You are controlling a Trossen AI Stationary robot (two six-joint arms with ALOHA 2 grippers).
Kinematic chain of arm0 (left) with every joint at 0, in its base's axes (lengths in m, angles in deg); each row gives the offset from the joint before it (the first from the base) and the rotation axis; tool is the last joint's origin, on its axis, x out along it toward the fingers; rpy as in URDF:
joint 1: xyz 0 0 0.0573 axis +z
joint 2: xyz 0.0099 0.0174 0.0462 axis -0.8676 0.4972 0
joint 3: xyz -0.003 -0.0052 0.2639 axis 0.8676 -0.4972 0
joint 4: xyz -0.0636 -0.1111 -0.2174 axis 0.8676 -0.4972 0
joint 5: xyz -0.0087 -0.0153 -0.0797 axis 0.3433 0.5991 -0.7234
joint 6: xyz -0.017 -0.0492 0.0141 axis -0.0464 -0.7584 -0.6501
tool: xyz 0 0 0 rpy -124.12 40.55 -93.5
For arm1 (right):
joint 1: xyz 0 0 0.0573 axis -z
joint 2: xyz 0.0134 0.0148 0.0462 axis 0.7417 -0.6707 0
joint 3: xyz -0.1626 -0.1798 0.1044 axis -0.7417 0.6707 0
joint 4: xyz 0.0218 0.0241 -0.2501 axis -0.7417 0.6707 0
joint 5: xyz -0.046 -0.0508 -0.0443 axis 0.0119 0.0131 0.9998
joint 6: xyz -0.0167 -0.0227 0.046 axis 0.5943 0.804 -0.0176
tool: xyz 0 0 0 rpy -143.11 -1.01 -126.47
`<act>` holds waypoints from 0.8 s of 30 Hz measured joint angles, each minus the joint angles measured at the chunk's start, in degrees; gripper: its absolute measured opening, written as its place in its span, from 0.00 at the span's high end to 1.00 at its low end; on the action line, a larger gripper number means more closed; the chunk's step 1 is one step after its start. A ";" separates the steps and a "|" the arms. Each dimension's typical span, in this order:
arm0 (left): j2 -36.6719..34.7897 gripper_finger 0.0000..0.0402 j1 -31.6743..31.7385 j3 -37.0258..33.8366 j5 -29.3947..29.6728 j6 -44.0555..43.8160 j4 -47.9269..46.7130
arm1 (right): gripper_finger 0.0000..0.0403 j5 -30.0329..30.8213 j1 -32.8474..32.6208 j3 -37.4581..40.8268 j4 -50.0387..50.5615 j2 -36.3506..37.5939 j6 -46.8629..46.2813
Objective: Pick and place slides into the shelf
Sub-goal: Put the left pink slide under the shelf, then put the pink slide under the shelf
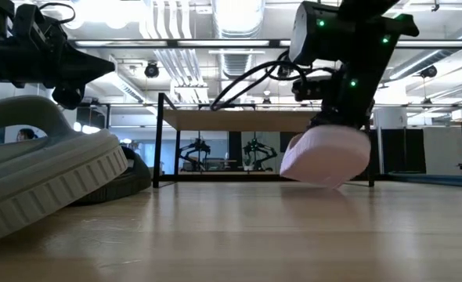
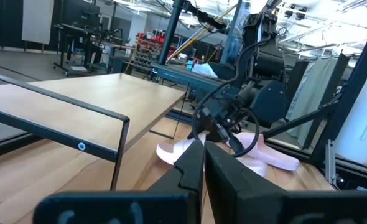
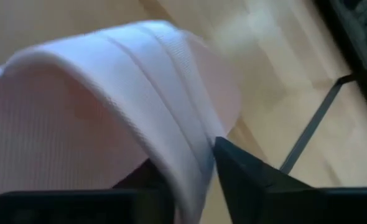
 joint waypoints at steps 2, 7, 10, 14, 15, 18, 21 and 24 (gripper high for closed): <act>0.00 1.00 0.00 0.00 -0.01 0.02 -0.01 | 0.66 -1.53 -0.02 -0.18 0.18 0.00 0.91; 0.00 1.00 -0.02 0.00 -0.01 0.02 0.01 | 0.57 -3.02 -1.00 -2.88 5.43 0.48 2.50; -0.01 1.00 -0.01 0.00 -0.01 0.02 0.00 | 0.55 -3.75 -1.51 -5.34 11.45 1.64 2.54; 0.00 1.00 0.01 0.00 0.01 0.00 0.04 | 0.54 -6.16 -2.32 -7.50 15.91 4.53 3.60; 0.00 1.00 -0.01 0.00 0.01 0.02 0.01 | 0.54 -7.02 -2.65 -7.76 16.12 5.56 4.58; -0.02 1.00 0.00 0.00 0.00 0.01 0.03 | 0.54 -13.06 -3.84 -7.85 16.70 9.41 7.77; -0.02 1.00 -0.01 0.00 0.00 0.01 0.00 | 0.54 -19.56 -5.96 -5.91 19.52 14.00 8.32; 0.04 1.00 0.01 0.00 -0.01 0.02 0.01 | 0.54 -20.58 -10.23 -1.93 22.59 19.31 2.95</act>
